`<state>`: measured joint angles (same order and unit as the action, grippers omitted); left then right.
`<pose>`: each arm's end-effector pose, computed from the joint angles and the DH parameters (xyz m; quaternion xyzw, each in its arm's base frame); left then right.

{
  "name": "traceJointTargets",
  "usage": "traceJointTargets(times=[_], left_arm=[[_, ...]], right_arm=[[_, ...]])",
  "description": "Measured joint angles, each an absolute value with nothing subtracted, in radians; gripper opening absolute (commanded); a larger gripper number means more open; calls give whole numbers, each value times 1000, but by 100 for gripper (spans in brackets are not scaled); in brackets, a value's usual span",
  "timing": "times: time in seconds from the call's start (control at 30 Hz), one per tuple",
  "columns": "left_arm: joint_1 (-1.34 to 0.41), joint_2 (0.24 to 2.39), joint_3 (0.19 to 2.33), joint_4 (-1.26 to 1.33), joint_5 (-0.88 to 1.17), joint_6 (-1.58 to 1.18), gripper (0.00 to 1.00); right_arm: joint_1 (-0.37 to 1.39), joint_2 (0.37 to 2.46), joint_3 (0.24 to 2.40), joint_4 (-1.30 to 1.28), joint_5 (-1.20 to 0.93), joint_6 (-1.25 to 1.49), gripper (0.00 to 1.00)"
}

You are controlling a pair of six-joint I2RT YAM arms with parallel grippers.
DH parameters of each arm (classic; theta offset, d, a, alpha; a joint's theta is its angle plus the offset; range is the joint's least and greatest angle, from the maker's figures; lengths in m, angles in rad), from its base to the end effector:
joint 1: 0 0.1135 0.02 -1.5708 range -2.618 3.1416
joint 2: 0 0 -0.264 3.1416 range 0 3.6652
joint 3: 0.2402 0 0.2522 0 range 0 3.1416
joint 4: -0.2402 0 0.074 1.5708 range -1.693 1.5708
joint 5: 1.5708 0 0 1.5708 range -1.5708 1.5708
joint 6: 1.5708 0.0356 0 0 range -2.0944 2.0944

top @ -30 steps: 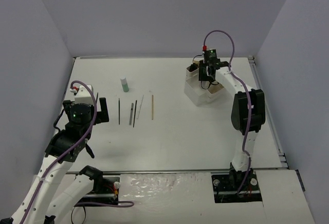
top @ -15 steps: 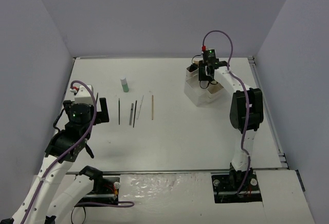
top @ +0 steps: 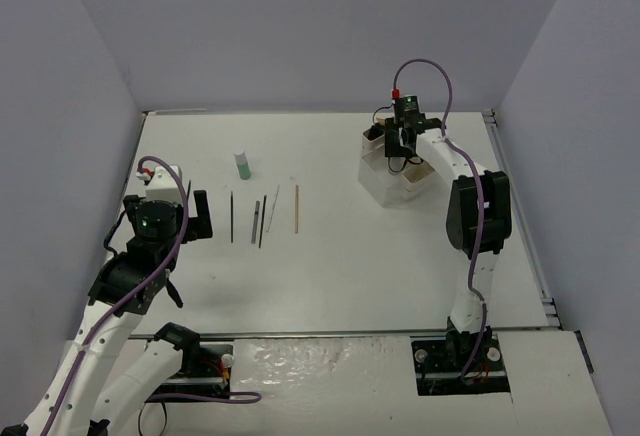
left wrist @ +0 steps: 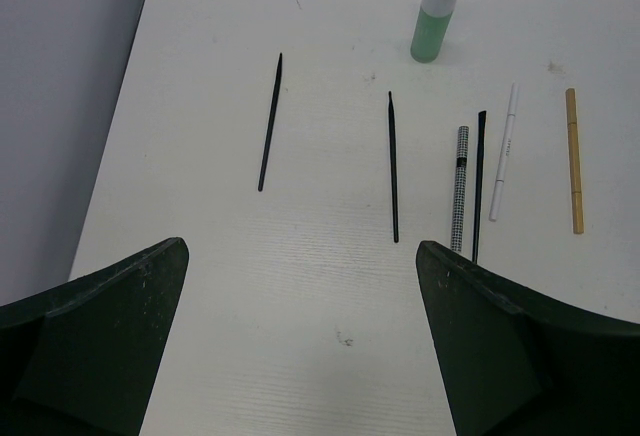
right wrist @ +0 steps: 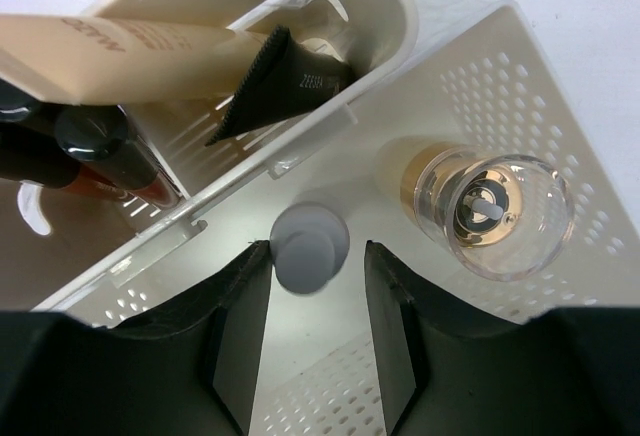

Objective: Organize the makeup

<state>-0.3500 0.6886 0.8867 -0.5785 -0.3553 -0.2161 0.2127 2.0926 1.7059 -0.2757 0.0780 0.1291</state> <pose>0.1397 -0.0378 0.3484 -0.0443 0.8198 -0.0136 0.5708 0.4770 0.1002 0.2382 -0.0204 0.8979 0.0400 0.4380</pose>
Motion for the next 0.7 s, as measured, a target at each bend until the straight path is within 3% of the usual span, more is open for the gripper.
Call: traceJointTargets(times=[0.33,0.5,0.7], left_arm=[[-345,695,886,-578,-350,-216,97],[-344,705,886,-578,-337,-216,97],[-339,747,886,-568,-299,-218,97]], right_arm=[[213,2093,1722,-278,78,127,52],[213,2079,1722,-296,68,126,62],[213,1954,1714,-322,46,126,80]])
